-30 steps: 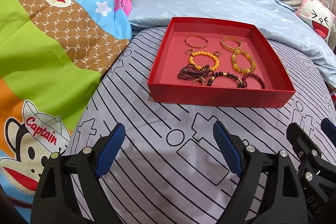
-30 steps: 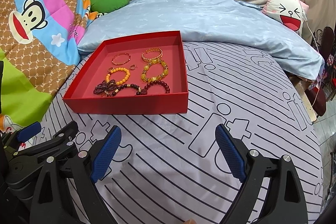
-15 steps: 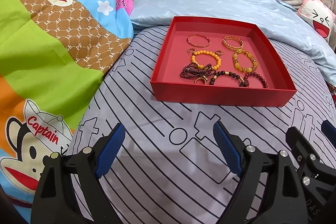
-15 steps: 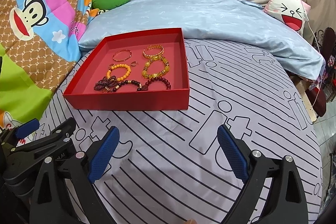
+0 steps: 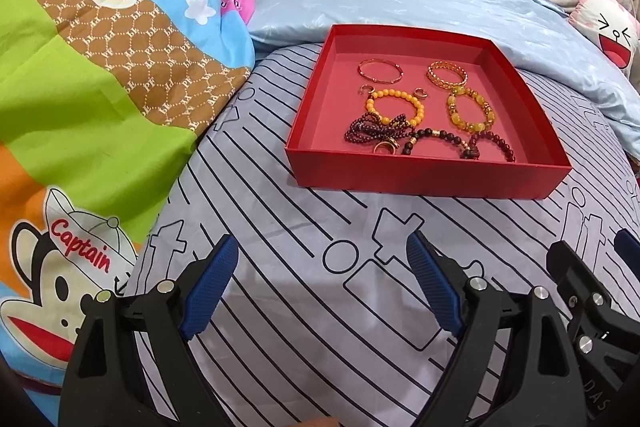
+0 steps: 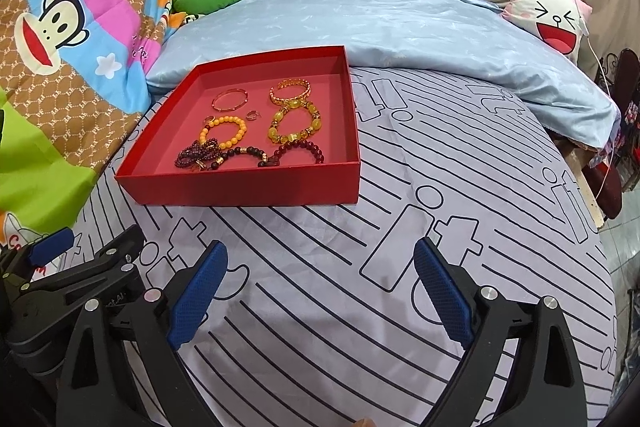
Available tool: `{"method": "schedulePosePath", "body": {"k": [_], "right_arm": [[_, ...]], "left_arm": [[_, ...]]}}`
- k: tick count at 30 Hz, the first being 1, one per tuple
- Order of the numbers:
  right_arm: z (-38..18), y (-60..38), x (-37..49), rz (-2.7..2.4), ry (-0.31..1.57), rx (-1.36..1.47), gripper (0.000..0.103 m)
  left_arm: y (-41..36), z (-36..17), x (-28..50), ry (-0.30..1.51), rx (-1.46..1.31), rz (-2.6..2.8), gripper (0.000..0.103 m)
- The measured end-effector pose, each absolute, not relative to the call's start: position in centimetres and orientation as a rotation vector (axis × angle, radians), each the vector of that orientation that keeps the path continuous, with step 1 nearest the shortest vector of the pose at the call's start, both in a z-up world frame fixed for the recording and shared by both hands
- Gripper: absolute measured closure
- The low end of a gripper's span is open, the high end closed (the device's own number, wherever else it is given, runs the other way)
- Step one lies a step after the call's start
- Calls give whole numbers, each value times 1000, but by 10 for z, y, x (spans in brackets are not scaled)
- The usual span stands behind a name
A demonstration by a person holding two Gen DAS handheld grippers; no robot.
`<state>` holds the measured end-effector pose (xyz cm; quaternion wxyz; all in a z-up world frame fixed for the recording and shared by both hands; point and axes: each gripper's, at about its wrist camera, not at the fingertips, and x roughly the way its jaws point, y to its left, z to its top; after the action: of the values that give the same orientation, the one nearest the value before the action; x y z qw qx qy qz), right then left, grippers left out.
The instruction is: Organize jewelry
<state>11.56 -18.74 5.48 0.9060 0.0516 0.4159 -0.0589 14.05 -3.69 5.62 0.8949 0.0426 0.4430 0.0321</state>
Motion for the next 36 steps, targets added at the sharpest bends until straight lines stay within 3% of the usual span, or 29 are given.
{"method": "schedulePosePath", "body": {"k": [36], "right_arm": [[55,-186,116,-124,857,111,13]], "left_arm": [[-39,57,141,889,102,68,24]]}}
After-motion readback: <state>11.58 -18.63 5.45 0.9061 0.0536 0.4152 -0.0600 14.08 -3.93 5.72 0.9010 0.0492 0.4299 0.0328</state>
